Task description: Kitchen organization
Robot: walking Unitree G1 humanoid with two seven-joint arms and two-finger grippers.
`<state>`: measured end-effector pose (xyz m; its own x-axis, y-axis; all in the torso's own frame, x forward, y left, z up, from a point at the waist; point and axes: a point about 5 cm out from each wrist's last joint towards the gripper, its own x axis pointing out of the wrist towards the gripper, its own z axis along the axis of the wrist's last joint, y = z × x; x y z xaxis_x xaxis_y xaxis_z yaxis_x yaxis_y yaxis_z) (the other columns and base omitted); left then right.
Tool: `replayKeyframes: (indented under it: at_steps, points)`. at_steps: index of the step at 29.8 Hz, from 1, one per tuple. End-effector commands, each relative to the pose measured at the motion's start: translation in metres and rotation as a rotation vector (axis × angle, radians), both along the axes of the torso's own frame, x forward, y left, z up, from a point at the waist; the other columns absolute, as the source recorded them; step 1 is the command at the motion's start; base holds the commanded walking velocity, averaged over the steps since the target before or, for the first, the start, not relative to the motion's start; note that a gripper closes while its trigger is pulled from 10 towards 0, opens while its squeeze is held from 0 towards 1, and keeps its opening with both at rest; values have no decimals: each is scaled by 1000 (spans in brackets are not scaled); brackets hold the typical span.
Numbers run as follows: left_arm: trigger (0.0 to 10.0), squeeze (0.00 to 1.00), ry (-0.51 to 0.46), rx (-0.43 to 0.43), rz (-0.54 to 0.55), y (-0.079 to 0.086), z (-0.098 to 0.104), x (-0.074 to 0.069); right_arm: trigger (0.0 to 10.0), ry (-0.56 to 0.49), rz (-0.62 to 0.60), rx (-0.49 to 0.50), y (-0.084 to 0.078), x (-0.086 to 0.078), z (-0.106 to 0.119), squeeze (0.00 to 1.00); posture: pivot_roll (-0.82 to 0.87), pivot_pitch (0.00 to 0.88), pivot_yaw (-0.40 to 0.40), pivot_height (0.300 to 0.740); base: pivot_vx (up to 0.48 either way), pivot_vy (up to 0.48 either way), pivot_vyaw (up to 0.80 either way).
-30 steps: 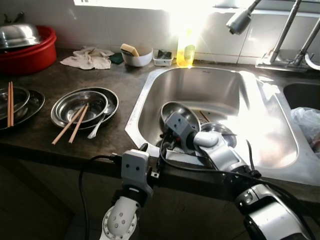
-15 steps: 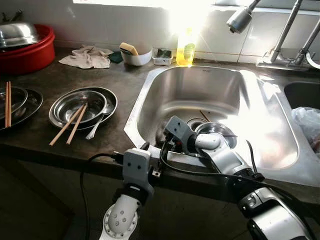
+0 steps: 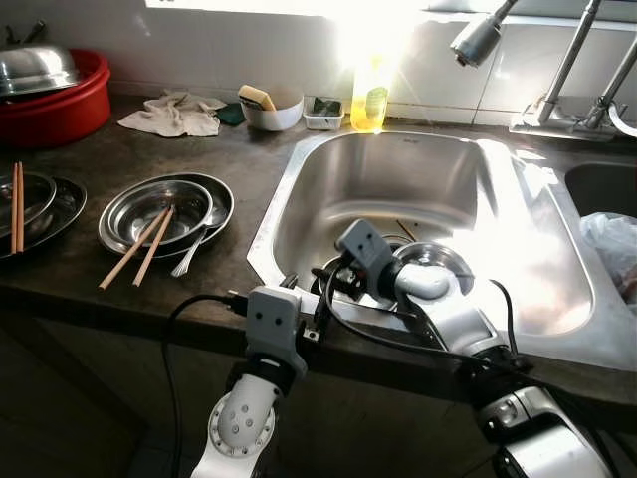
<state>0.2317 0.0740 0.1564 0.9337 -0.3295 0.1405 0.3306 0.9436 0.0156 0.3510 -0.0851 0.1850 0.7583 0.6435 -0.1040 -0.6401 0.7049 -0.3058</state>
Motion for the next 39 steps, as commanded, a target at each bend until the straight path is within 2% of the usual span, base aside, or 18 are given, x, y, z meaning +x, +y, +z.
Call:
replayKeyframes:
  at_steps: [1,2,7,9,11,13,19,21,28,39]
  points:
    - [10000,0,4,7,6,0,-2,1,10000,-56,-44,62,-5,-3,13,0,70,93,-15,740,0,0,0]
    - [10000,0,4,10,8,1,-3,2,10000,-83,-89,128,-8,-6,21,0,64,86,-14,740,0,0,0]
    - [10000,0,5,11,7,1,-5,4,10000,-154,-190,221,-17,-17,28,0,52,74,-5,740,0,0,0]
    - [10000,0,2,12,0,0,-5,4,10000,-223,-260,290,-25,-29,34,0,46,68,1,740,0,0,0]
    - [10000,0,2,12,0,0,-5,4,10000,-238,-268,305,-26,-33,36,0,45,67,1,740,0,0,0]
    - [10000,0,1,16,-4,1,-5,5,10000,-269,-331,348,-34,-46,37,0,37,60,6,740,0,0,0]
    - [10000,0,-5,19,-9,2,-5,5,10000,-280,-389,375,-44,-70,32,0,30,48,6,740,0,0,0]
    - [10000,0,3,7,-3,4,-5,3,10000,-272,-417,377,-50,-83,25,0,29,40,9,740,0,0,0]
    - [10000,0,9,-7,-9,8,-4,0,10000,-212,-449,361,-52,-103,11,0,27,18,15,740,0,0,0]
    - [10000,0,0,18,-28,10,-5,-5,10000,-196,-461,399,-43,-104,12,0,35,0,18,740,0,0,0]
